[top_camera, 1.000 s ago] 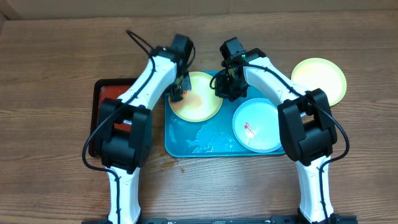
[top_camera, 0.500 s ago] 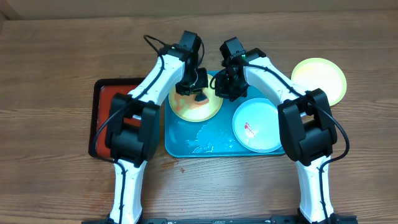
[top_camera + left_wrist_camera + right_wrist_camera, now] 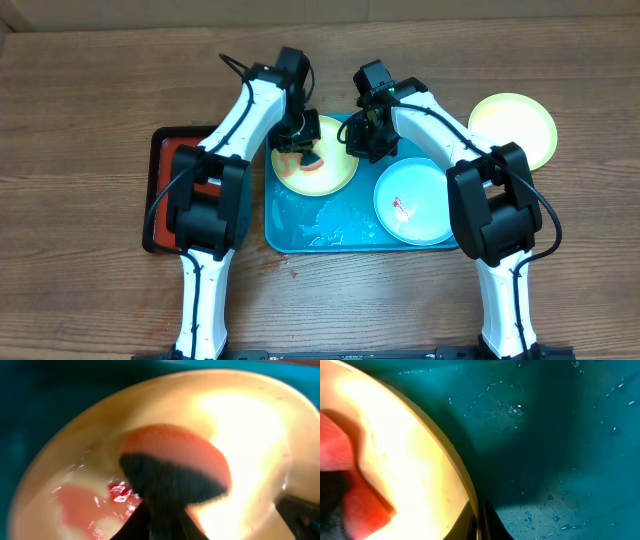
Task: Clean dirty plates on tray and stack at the side
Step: 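Scrub the yellow-green plate with the sponge while right gripper holds it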
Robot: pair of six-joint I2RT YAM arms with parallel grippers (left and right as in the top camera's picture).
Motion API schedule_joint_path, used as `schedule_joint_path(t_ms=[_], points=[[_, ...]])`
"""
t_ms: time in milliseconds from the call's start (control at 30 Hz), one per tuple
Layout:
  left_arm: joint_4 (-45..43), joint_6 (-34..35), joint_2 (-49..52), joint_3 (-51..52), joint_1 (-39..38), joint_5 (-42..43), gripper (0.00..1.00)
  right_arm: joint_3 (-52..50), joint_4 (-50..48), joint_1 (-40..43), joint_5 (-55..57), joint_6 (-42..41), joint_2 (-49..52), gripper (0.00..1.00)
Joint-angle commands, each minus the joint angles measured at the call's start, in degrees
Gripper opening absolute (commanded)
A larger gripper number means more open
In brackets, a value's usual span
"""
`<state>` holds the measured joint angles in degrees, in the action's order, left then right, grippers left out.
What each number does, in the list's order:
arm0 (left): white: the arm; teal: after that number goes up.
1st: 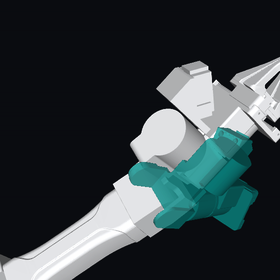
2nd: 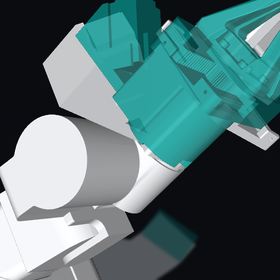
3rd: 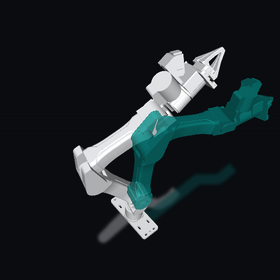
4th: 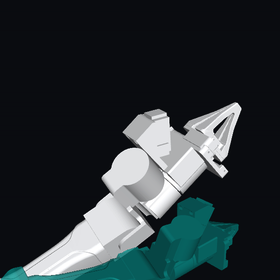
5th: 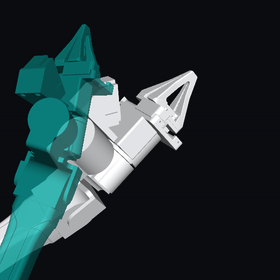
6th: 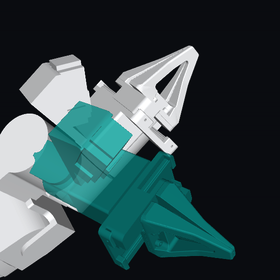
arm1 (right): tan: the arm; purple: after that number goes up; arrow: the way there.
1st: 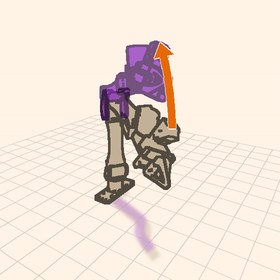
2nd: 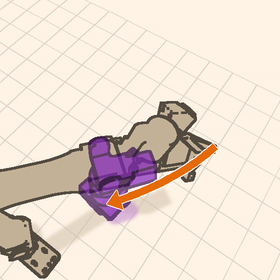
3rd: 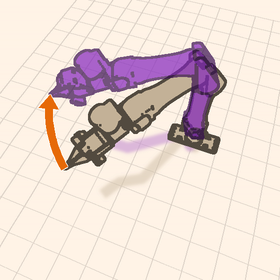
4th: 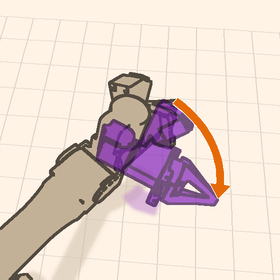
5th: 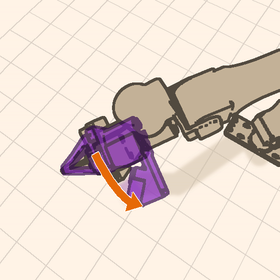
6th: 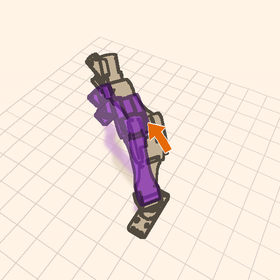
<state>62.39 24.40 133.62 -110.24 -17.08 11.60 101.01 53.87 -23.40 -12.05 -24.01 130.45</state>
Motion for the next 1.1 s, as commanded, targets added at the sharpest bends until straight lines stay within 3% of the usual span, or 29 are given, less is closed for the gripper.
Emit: schedule_joint_path(t_ms=[0,200,533,667,867,967,1067], points=[[3.9,-1.7,0.5,-7.7,0.5,-1.0,0.20,-1.3,-0.4,0.9,5.8,-1.5,0.4,0.04],[5.1,-2.2,0.6,-8.9,0.0,0.3,0.28,-1.3,-0.4,0.9,5.8,-1.5,0.4,0.04],[2.4,-1.7,0.7,-1.9,-0.2,-0.1,0.29,-1.3,-0.4,0.9,5.8,-1.5,0.4,0.04],[1.3,-1.6,0.7,-1.2,-0.2,0.1,0.15,-1.3,-0.4,0.9,5.8,-1.5,0.4,0.04],[0.7,-1.5,0.7,-1.3,-0.2,0.5,0.05,-1.3,-0.4,0.9,5.8,-1.5,0.4,0.04],[1.0,-1.5,0.7,-1.2,-0.2,0.2,0.04,-1.3,-0.4,0.9,5.8,-1.5,0.4,0.04],[2.4,-0.1,0.7,-1.2,0.2,-7.4,0.04,-1.3,-0.4,0.9,5.8,-1.5,0.4,0.04]])
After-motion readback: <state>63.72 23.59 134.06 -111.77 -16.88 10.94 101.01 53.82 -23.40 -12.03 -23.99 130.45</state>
